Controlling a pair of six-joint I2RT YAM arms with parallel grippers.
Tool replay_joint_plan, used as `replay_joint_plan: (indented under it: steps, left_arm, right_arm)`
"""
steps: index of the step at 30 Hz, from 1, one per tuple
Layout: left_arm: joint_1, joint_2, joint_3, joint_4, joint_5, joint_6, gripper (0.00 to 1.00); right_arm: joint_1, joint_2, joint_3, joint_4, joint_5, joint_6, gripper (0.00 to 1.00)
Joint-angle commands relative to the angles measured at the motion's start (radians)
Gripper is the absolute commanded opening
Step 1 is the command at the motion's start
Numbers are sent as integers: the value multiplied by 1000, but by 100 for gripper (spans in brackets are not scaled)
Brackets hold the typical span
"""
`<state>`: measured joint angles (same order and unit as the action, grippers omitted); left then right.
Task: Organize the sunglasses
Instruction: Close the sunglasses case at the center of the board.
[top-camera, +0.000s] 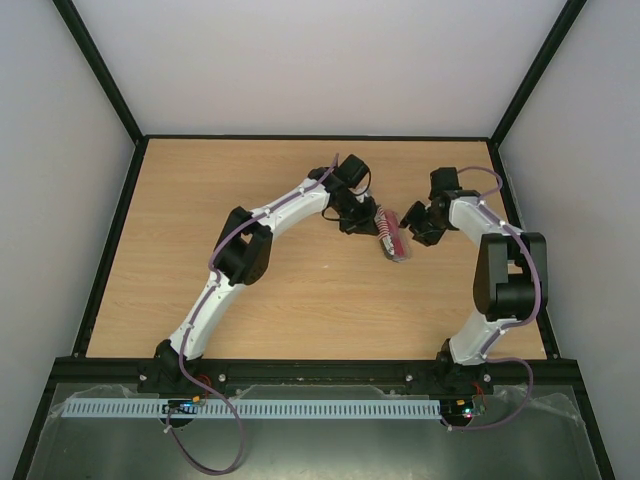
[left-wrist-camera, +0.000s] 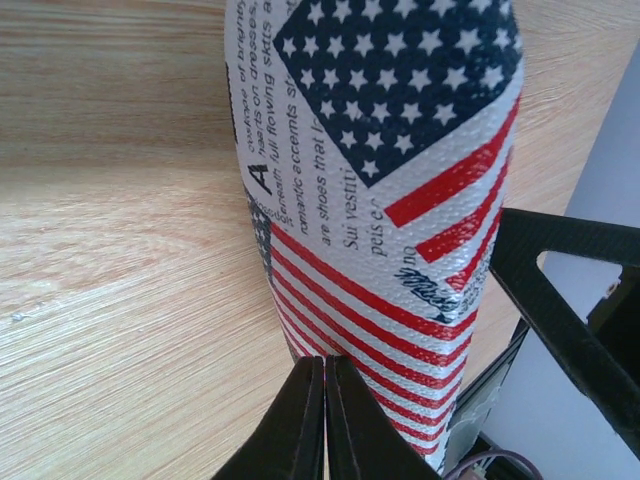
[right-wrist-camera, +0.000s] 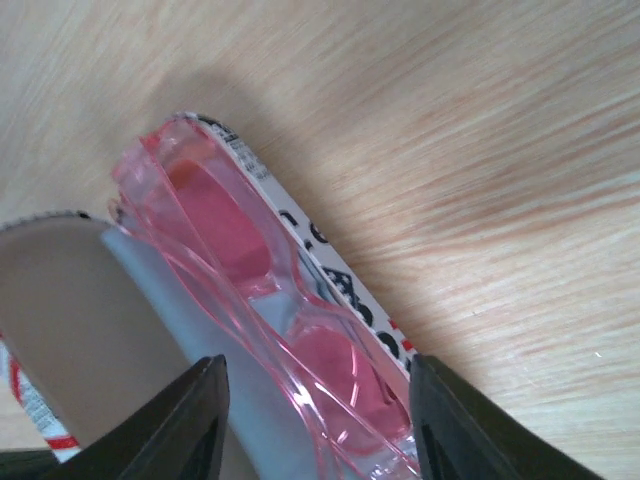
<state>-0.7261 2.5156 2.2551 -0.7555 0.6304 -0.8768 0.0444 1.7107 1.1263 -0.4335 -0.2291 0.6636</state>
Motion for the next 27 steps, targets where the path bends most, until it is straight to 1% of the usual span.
replay_joint_plan:
  steps: [1, 2, 4, 5, 7, 11, 15, 17, 21, 27]
  left_arm:
    - [0, 9, 11, 29, 36, -43, 3]
    - [1, 11, 17, 30, 39, -47, 3]
    - [2, 9, 18, 30, 41, -52, 3]
    - [3, 7, 18, 30, 41, -53, 3]
    - [6, 5, 17, 31, 44, -56, 3]
    - [10, 5, 19, 52, 49, -81, 4]
    - [8, 13, 20, 76, 54, -110, 4]
    - [6, 19, 21, 93, 59, -126, 4]
    - [-4, 46, 42, 113, 71, -151, 4]
    - [-19, 77, 46, 97, 68, -141, 4]
  right_arm:
    - [-18, 14, -11, 61, -34, 4, 54]
    - [-29, 28, -12, 69, -35, 15, 52]
    - [-49, 47, -19, 89, -33, 43, 38]
    - [-63, 51, -24, 102, -32, 54, 34]
    - [-73, 64, -25, 117, -29, 65, 32]
    - [-74, 153, 27, 75, -32, 60, 23]
    - [-58, 209, 48, 81, -93, 36, 21]
    - [-40, 222, 63, 61, -85, 16, 20]
    - [-8, 220, 55, 74, -97, 22, 19]
    - [48, 202, 16, 96, -107, 54, 17]
